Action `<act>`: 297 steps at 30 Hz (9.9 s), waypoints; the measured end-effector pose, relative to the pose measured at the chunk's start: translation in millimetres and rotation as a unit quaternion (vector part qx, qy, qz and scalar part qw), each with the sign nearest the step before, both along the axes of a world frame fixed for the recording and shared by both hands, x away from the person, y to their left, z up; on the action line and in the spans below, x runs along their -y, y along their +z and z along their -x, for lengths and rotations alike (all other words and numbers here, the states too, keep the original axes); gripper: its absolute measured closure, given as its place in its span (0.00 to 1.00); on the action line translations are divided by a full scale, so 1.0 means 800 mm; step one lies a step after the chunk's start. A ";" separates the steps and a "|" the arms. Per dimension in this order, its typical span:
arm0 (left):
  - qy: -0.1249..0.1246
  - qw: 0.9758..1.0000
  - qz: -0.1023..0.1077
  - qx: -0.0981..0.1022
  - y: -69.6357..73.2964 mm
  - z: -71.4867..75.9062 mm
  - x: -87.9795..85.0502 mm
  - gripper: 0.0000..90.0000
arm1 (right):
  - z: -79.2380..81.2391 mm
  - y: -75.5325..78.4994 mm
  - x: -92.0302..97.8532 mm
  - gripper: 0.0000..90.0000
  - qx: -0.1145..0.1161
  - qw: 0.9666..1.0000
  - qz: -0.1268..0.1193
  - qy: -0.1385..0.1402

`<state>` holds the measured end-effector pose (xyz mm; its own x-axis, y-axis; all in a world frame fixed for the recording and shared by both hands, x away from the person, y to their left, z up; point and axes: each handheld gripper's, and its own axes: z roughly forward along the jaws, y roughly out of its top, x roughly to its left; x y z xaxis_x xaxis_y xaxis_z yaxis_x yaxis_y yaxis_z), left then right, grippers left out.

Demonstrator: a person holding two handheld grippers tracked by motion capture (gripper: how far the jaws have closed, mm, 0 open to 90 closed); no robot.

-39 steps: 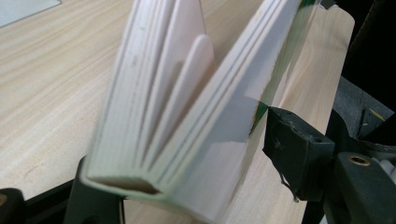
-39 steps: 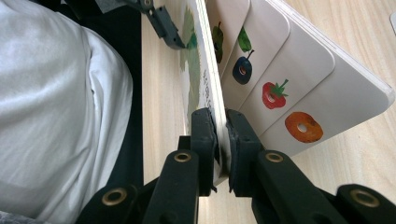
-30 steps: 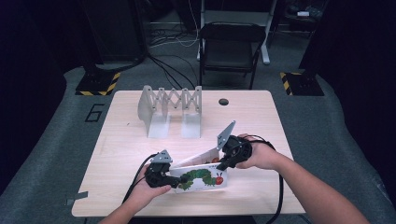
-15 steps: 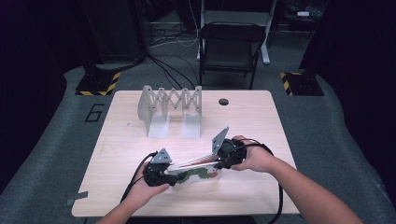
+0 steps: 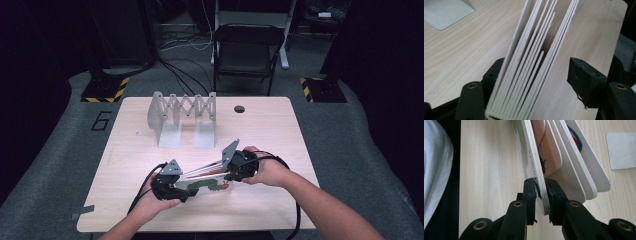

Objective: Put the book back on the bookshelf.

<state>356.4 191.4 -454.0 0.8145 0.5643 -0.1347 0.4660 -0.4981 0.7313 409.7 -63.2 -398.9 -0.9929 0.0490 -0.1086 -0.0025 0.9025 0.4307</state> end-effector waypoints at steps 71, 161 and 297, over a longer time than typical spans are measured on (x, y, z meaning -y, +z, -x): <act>-0.011 0.999 -0.035 0.015 0.021 -0.004 0.005 0.51 | -0.026 0.004 -0.006 0.76 0.052 0.999 0.004 -0.002; -0.013 0.995 -0.099 0.028 0.049 -0.013 -0.004 0.84 | -0.029 0.005 0.015 0.49 0.022 0.992 -0.046 -0.113; 0.277 0.958 -0.049 0.049 0.117 -0.119 -0.134 0.84 | -0.019 -0.022 -0.018 0.49 0.009 0.992 -0.052 -0.115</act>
<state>451.2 298.7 -360.1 0.3921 0.9199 0.0031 0.6099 -0.2625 0.7478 424.7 -48.5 -416.4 -0.9520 0.2858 -0.1097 0.1892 0.8311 0.5229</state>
